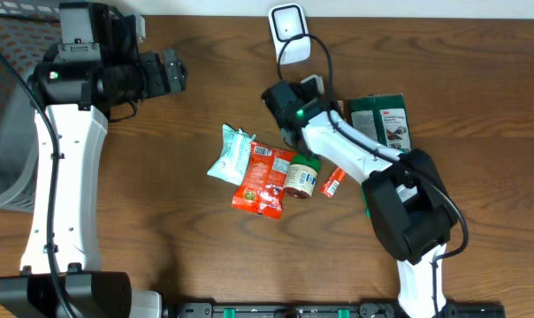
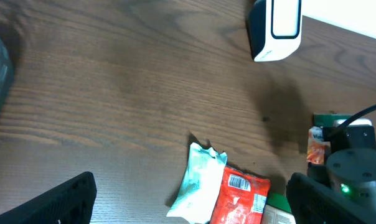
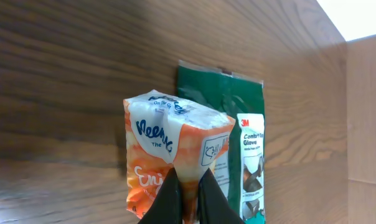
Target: Scan the item barcode
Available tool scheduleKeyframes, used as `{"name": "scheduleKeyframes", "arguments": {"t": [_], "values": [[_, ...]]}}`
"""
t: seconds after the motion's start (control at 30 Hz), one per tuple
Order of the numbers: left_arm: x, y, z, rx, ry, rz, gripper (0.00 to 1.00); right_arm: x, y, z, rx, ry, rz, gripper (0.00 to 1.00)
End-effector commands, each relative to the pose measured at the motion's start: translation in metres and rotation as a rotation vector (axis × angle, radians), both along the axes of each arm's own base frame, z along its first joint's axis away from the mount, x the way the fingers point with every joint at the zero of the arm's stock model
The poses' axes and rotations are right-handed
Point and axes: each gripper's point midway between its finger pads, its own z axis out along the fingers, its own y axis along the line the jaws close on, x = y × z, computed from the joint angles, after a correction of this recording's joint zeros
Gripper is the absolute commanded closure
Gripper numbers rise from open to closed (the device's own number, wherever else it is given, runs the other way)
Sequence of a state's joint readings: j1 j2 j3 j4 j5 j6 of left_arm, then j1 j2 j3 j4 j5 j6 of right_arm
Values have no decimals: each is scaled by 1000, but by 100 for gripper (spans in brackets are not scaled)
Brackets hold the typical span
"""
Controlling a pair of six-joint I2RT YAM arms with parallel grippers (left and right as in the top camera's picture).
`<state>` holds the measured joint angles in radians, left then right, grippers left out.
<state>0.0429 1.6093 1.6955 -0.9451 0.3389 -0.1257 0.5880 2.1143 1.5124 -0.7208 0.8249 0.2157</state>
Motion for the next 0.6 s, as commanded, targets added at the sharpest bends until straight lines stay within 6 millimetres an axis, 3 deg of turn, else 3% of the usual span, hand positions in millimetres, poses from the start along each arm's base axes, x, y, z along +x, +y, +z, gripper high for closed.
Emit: {"name": "scheduleKeyframes", "arguments": {"t": [0.0, 0.33, 0.57], "values": [[1, -2, 2, -4, -4, -14, 2, 1, 2, 3, 4, -10, -2, 99], [1, -2, 2, -4, -4, -14, 3, -5, 0, -24, -38, 46, -8, 99], [1, -2, 2, -4, -4, -14, 3, -10, 15, -29, -15, 33, 2, 99]]}}
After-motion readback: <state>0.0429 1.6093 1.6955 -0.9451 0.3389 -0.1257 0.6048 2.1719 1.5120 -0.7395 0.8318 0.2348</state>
